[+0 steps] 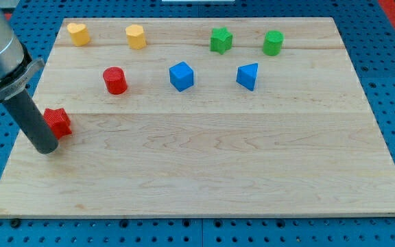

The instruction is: Push red star below to the yellow heart

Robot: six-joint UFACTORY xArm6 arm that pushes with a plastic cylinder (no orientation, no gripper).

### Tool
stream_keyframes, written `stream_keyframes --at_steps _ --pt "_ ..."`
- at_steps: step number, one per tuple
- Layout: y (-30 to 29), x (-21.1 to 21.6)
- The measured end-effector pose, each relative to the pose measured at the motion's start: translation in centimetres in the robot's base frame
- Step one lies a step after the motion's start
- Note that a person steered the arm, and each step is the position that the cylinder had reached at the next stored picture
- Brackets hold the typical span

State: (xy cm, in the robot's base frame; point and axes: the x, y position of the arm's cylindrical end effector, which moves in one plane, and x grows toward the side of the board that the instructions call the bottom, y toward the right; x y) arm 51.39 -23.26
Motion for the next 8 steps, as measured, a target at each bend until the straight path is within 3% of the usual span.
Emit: stream_keyframes --at_steps 8 --pt "0.4 -10.1"
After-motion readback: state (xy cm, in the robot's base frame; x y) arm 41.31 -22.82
